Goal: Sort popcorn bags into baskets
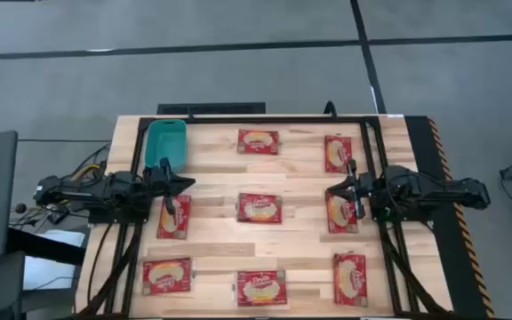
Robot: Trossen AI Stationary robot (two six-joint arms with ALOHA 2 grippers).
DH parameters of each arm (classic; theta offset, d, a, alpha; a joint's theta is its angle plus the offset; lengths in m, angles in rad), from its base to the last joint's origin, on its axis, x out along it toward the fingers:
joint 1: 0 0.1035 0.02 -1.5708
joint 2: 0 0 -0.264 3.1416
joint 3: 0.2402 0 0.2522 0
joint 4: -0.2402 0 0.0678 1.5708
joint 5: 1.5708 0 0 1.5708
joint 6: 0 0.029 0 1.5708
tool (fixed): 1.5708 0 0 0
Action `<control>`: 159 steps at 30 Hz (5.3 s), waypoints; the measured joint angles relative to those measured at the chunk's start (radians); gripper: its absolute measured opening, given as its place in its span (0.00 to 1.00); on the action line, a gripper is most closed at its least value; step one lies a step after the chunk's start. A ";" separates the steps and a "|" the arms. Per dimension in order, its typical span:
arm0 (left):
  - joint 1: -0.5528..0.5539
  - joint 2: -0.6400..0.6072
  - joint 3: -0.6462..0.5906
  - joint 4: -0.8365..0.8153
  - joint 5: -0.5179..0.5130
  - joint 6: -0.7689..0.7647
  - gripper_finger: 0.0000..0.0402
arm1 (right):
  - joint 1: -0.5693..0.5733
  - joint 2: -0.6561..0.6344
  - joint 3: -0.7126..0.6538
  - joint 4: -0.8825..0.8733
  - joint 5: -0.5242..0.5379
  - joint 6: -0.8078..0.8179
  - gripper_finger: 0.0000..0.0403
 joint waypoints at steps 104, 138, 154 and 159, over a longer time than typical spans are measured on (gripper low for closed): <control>-0.074 -0.035 0.000 0.044 -0.158 0.166 0.00 | 0.539 0.311 -0.035 0.625 0.555 0.003 0.14; -0.061 -0.034 0.000 0.093 -0.402 0.140 0.28 | 0.160 0.378 -0.024 0.735 0.804 0.087 0.14; 0.031 -0.034 0.000 0.152 -0.360 0.281 0.37 | -0.049 0.420 -0.024 0.701 0.590 0.176 0.14; 0.079 -0.034 0.000 0.156 -0.309 0.245 0.36 | -0.052 0.428 -0.007 0.729 0.579 0.228 0.14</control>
